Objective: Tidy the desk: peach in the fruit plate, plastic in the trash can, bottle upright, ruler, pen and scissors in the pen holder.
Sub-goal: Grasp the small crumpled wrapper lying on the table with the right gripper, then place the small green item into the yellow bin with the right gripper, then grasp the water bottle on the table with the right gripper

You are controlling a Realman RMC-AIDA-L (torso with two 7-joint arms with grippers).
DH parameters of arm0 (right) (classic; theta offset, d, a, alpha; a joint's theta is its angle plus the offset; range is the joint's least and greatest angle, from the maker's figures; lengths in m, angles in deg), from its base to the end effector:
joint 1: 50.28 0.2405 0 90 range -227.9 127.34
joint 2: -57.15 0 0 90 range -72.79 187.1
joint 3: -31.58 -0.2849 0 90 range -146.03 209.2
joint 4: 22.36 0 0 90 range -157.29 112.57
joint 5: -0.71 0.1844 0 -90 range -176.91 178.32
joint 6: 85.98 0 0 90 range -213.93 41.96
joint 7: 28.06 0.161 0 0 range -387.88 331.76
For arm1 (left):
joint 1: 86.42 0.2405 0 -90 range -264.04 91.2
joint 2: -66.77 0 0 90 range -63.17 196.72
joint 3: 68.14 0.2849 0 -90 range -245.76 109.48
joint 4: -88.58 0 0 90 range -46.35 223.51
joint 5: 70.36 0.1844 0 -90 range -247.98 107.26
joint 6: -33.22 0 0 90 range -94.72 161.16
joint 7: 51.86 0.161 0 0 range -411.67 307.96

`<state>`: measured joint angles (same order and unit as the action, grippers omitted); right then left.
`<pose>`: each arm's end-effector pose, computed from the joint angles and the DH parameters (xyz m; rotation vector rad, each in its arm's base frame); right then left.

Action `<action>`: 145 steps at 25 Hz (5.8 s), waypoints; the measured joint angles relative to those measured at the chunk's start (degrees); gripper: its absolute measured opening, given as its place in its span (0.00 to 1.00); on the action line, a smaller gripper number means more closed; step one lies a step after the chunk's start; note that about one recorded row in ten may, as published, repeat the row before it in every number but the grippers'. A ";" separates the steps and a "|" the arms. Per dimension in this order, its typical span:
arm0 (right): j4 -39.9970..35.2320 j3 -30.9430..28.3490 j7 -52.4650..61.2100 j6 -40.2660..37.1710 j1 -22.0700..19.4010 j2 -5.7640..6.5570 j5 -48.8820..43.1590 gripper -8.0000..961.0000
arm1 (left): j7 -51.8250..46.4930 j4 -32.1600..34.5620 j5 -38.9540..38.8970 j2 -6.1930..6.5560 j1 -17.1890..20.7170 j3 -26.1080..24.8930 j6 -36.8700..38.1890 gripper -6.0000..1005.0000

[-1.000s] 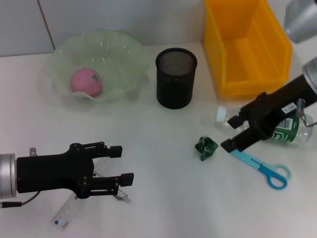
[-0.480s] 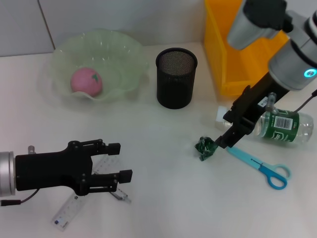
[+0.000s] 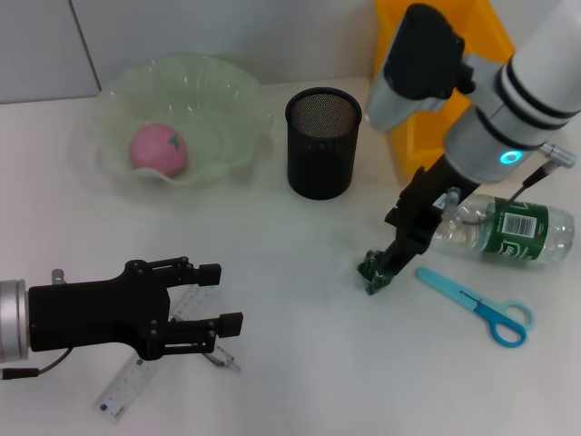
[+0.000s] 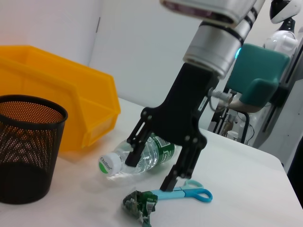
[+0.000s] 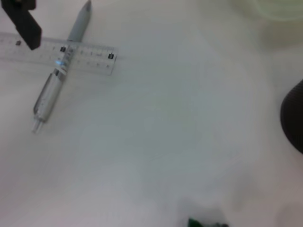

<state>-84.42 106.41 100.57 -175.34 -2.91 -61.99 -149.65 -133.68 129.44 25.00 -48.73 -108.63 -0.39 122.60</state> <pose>0.1909 0.3791 -0.0454 -2.8094 0.5511 -0.6407 -0.2599 0.2820 -0.0432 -2.9163 -0.6120 -0.7335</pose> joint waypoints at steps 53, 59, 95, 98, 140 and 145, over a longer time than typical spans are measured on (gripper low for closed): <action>11.95 7.70 -0.96 11.41 1.43 -0.37 2.09 0.72 | -0.69 0.14 -0.03 -0.02 0.12 -2.31 0.36 0.76; 10.70 7.45 -0.67 10.91 1.06 -0.39 3.40 0.53 | -0.70 0.29 -0.14 0.07 0.15 -2.31 0.43 0.75; -4.09 -19.58 -3.81 36.09 -16.65 0.01 21.27 0.28 | -0.89 -0.02 0.00 0.10 -0.20 -3.59 0.69 0.75; -1.70 -19.58 -4.36 38.47 -15.57 0.15 20.60 0.27 | -1.30 0.09 0.00 0.11 -0.23 -3.59 0.70 0.75; -12.03 -20.69 -1.60 13.93 -14.35 0.82 15.05 0.76 | -1.37 0.24 -0.02 0.13 0.20 -3.68 1.25 0.74; -18.40 -23.90 -0.49 -0.44 -12.16 2.32 7.56 0.78 | -1.25 0.08 -0.12 0.11 0.23 -3.68 1.32 0.74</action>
<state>-102.82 82.51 100.08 -175.77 -15.06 -59.67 -142.09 -134.93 129.53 24.88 -48.63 -108.39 -4.07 123.92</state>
